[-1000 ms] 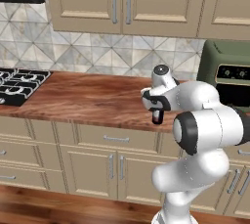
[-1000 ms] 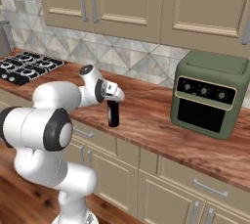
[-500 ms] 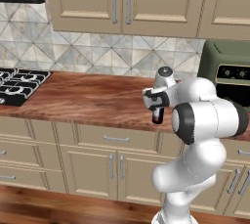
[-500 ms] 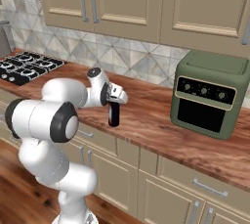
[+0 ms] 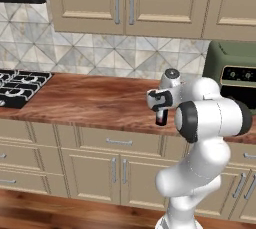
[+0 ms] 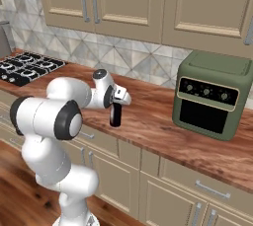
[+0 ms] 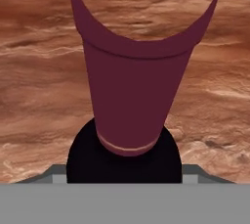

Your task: There is a wine glass and glass cup on the dining counter. Place the wine bottle next to the wine glass and the juice bottle next to the glass cup.

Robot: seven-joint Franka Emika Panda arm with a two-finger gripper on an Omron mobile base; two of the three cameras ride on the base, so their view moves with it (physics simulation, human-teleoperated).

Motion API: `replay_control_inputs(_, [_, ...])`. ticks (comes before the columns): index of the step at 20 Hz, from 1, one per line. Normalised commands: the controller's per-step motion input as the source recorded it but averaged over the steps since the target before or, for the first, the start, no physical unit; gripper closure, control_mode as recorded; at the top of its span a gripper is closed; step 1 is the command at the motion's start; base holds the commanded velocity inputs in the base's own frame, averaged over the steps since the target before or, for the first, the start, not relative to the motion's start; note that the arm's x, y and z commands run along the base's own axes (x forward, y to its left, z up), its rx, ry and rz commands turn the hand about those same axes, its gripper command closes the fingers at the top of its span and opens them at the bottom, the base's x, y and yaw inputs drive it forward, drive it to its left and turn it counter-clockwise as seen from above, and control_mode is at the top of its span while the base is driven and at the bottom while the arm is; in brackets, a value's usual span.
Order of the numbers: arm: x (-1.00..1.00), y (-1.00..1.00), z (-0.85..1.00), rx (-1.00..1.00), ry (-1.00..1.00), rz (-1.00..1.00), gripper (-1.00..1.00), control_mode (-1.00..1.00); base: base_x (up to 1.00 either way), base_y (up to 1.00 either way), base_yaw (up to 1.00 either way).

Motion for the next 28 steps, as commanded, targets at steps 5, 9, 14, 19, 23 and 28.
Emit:
replay_control_inputs(5, [-0.10,0.00,0.00,0.01,-0.09,0.02,1.00,-1.00,0.00,0.00,0.00])
replay_control_inputs(9, [-0.36,0.01,0.16,0.00,-0.13,0.01,1.00,-1.00,0.00,0.00,0.00])
replay_control_inputs(14, [-0.60,0.10,0.16,0.00,0.05,0.01,1.00,-1.00,0.00,0.00,0.00])
replay_control_inputs(19, [-0.50,0.19,0.33,0.00,0.19,0.00,1.00,-1.00,0.00,0.00,0.00])
replay_control_inputs(23, [-0.51,0.24,0.33,0.00,0.08,0.00,1.00,-1.00,0.00,0.00,0.00])
replay_control_inputs(28, [-0.59,0.20,0.23,0.00,0.01,0.00,1.00,-1.00,0.00,0.00,0.00])
